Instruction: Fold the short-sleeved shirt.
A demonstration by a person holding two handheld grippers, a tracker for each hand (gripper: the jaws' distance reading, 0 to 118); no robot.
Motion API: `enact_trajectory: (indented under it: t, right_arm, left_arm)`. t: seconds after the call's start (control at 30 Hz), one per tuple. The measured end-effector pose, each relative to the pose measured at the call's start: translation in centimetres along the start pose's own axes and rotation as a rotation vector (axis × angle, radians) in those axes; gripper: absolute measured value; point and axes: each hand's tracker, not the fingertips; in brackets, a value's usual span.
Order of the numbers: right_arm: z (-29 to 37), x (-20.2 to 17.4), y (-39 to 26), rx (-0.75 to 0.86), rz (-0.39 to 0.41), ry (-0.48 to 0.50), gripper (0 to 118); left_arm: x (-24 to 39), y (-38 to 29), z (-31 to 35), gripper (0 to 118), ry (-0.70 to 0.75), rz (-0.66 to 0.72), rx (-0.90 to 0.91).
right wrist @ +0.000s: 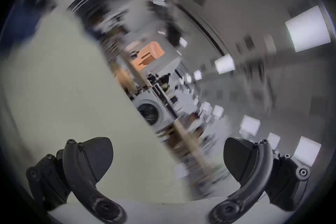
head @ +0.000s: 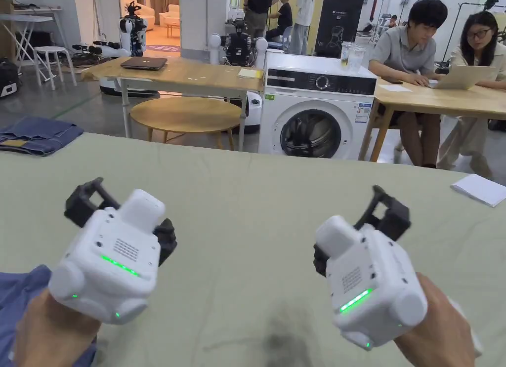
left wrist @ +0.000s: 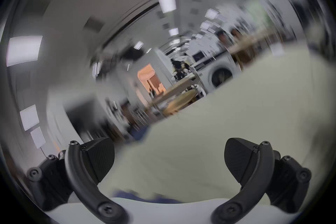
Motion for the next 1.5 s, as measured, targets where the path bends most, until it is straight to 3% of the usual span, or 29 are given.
enact_trajectory:
  t: [0.07,0.1,0.13,0.2,0.3,0.37,0.47,0.53,0.63,0.73,0.9,1.03,1.17,1.23,1.27,1.3,1.37,1.4,1.43,1.5]
  right_arm:
    - [0.3,-1.6,-0.4,0.085,0.299,-0.042,118]
    - [0.5,-2.0,-0.6,0.116,0.356,-0.061,118]
    - [0.7,-2.2,-0.7,0.145,0.378,-0.070,118]
    - [1.0,-2.0,-0.3,0.135,0.317,-0.055,118]
    - [1.1,-0.6,0.4,0.050,0.040,-0.038,118]
    - [0.7,0.5,0.5,-0.036,-0.205,-0.010,118]
    - [0.3,2.3,-0.4,-0.158,-0.644,0.056,118]
    - [0.3,3.0,-1.2,-0.209,-0.902,0.077,118]
    - [0.5,3.1,-2.5,-0.229,-1.146,0.067,118]
    - [0.8,3.1,-2.9,-0.260,-1.254,0.010,118]
    - [1.1,3.0,-2.6,-0.242,-1.269,0.025,118]
    - [1.3,2.9,-1.7,-0.226,-1.196,0.017,118]
    - [1.6,3.1,-1.2,-0.211,-1.178,-0.001,118]
    - [1.8,3.3,-1.2,-0.198,-1.189,0.000,108]
    - [1.8,3.3,-1.1,-0.196,-1.188,-0.005,91]
    - [1.7,3.4,-0.9,-0.212,-1.180,-0.021,60]
    - [1.3,3.4,-0.9,-0.246,-1.191,0.017,14]
    - [1.2,3.4,-1.0,-0.258,-1.199,0.018,3]
    - [1.3,3.4,-1.1,-0.254,-1.211,0.025,0]
    - [1.4,3.3,-1.1,-0.246,-1.218,0.033,0]
  left_arm:
    - [2.0,-0.3,0.1,118,0.050,-0.336,0.043]
    - [2.6,-0.5,0.1,118,0.065,-0.445,0.061]
    - [3.0,-0.9,0.2,118,0.071,-0.530,0.080]
    - [3.1,-1.2,0.3,118,0.061,-0.539,0.092]
    - [1.8,-0.7,0.3,117,0.011,-0.227,0.037]
    - [0.2,-0.4,0.1,117,-0.058,0.121,-0.022]
    - [-2.7,-1.1,-0.2,117,-0.114,0.645,-0.092]
    - [-3.7,-2.2,0.2,117,-0.115,0.901,-0.046]
    - [-4.2,-2.9,0.7,118,-0.115,1.061,0.037]
    - [-3.7,-2.4,1.1,118,-0.093,1.039,0.074]
    - [-2.8,-1.2,1.3,117,-0.122,0.915,0.091]
    - [-2.2,-0.4,1.3,118,-0.129,0.886,0.071]
    - [-2.1,-0.4,1.3,117,-0.109,0.905,0.054]
    - [-2.3,-0.5,1.4,113,-0.092,0.930,0.044]
    - [-2.4,-0.6,1.4,106,-0.074,0.942,0.040]
    - [-2.4,-0.6,1.4,84,-0.072,0.939,0.038]
    - [-2.6,-0.6,1.1,38,-0.069,0.929,0.016]
    - [-2.6,-0.6,0.9,12,-0.076,0.918,-0.009]
    - [-2.6,-0.7,0.8,3,-0.086,0.915,-0.013]
    - [-2.5,-0.7,1.3,0,-0.094,0.905,0.008]
